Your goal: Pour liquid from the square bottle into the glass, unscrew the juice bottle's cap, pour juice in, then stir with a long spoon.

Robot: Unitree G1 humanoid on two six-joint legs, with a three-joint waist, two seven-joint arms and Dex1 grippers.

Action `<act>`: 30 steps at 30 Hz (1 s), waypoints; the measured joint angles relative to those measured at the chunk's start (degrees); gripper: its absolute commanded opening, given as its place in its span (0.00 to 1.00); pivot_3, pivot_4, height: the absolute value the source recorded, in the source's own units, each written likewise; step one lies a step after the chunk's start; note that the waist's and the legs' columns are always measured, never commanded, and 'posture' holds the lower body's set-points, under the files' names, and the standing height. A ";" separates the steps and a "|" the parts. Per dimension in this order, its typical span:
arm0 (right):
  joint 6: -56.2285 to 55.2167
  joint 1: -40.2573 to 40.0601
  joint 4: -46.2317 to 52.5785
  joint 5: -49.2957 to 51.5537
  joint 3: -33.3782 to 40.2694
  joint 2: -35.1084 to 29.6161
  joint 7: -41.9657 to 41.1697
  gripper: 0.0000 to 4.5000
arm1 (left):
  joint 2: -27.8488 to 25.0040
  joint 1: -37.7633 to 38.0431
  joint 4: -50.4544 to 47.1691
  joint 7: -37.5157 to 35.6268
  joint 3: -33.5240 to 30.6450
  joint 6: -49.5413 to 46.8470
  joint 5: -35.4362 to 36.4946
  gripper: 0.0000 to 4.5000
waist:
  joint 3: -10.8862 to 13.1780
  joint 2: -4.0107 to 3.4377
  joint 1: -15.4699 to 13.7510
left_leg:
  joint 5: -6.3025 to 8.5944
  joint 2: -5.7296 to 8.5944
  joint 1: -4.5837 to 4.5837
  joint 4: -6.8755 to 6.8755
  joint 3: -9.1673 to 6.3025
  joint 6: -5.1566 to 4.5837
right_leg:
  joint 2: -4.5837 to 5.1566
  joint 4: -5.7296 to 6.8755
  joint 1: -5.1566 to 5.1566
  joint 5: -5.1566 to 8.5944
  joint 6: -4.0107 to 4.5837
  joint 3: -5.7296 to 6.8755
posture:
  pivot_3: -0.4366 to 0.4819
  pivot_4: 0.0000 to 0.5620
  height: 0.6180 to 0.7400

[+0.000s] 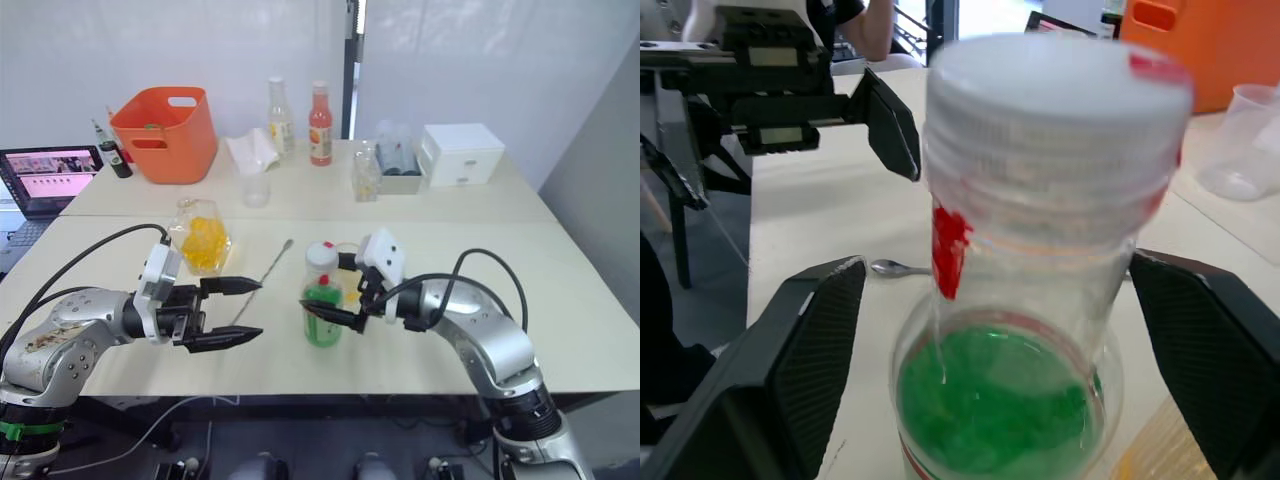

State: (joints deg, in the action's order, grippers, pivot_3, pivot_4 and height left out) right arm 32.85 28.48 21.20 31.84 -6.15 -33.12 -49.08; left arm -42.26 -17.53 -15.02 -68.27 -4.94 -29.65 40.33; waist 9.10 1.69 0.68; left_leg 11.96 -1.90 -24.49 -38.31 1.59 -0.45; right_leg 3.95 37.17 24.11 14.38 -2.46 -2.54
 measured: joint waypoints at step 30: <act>-0.87 6.31 -9.56 -0.50 0.87 2.18 -9.05 0.32 | -0.42 1.74 0.68 -0.39 -0.68 2.18 -1.01 1.00 | 0.00 0.00 -0.10 | 0.00 -0.02 -0.06 0.00 -0.01 0.00 | 0.01 0.04 0.07 -0.01 0.02 0.01 | 0.48 0.27 0.79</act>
State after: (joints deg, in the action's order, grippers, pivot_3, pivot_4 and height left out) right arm 31.97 34.79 11.65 31.34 -5.28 -30.94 -58.13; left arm -42.68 -15.78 -14.34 -68.65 -5.62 -27.47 39.32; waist 9.10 1.69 0.59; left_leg 11.96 -1.92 -24.55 -38.31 1.57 -0.45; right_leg 3.97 37.22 24.18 14.37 -2.44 -2.53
